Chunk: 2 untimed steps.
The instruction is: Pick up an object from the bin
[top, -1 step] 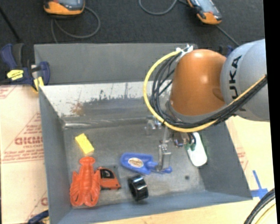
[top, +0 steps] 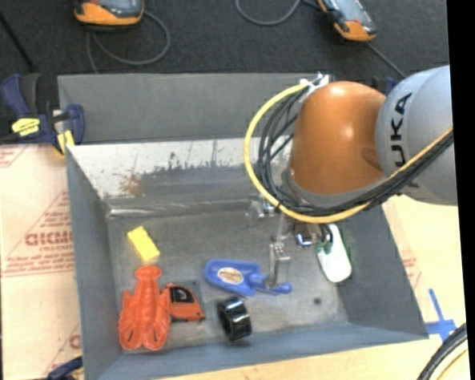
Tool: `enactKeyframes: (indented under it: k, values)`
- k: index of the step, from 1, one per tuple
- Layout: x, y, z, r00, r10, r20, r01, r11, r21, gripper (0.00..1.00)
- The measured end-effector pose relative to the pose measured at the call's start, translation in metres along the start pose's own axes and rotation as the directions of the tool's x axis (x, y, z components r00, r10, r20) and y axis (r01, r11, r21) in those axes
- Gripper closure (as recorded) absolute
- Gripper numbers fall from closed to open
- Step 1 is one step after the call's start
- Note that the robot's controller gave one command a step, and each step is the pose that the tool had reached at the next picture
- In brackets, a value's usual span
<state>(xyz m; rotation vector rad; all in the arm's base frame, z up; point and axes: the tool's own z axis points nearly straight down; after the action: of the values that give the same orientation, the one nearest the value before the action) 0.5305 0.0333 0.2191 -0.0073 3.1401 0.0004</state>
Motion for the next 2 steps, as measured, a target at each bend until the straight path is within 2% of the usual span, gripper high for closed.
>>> enactKeyframes:
  k: [1, 2]
  values:
    - [-0.006, -0.005, 0.053, 1.0, 0.014, 0.009, -0.014, 1.0, -0.002, 0.0]
    - [-0.018, -0.008, 0.108, 1.0, 0.024, 0.002, -0.024, 1.0, -0.002, 0.0]
